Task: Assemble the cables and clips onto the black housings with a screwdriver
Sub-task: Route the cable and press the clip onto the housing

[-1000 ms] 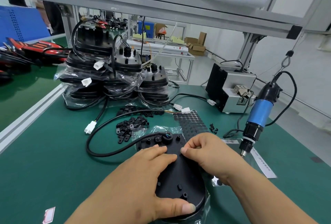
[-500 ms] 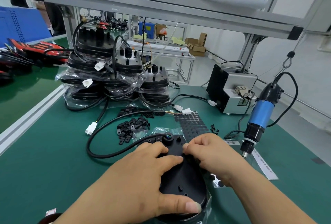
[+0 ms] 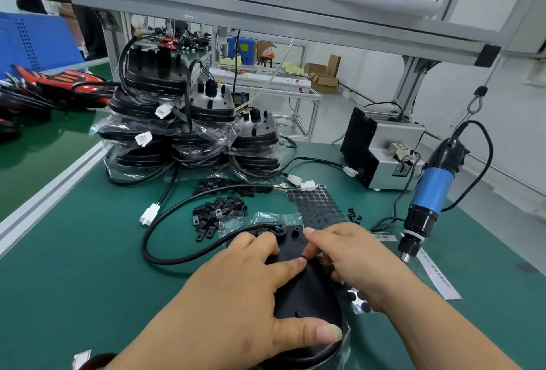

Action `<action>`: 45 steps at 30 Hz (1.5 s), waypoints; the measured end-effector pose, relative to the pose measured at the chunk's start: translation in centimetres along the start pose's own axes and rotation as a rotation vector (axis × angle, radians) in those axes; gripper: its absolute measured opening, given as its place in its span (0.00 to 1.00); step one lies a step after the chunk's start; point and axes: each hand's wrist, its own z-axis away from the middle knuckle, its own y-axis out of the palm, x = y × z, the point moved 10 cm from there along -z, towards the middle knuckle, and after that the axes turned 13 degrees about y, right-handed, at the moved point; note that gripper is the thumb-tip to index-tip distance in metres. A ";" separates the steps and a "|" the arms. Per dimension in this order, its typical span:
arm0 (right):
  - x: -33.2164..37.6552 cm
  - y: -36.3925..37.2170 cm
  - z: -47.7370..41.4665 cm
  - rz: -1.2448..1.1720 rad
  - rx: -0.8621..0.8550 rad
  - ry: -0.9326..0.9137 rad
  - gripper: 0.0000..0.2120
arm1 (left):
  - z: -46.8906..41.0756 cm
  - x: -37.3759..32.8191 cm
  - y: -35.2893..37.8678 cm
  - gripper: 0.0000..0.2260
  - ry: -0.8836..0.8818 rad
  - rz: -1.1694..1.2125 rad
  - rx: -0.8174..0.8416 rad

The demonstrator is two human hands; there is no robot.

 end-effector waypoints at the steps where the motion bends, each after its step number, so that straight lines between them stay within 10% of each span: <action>1: 0.1 0.0 0.0 0.005 -0.006 -0.007 0.20 | 0.0 0.0 0.0 0.48 0.000 -0.001 0.002; 24: -2.1 -1.4 1.4 -0.471 -0.059 0.006 0.11 | -0.5 0.2 0.0 0.58 -0.021 -0.081 0.061; 34: 2.7 0.5 3.6 0.424 -0.189 -0.545 0.12 | -0.4 0.7 0.1 0.61 -0.055 -0.046 0.011; 45: 3.9 1.4 4.1 0.635 -0.196 -0.669 0.03 | -0.4 0.6 -0.1 0.61 -0.058 -0.036 0.016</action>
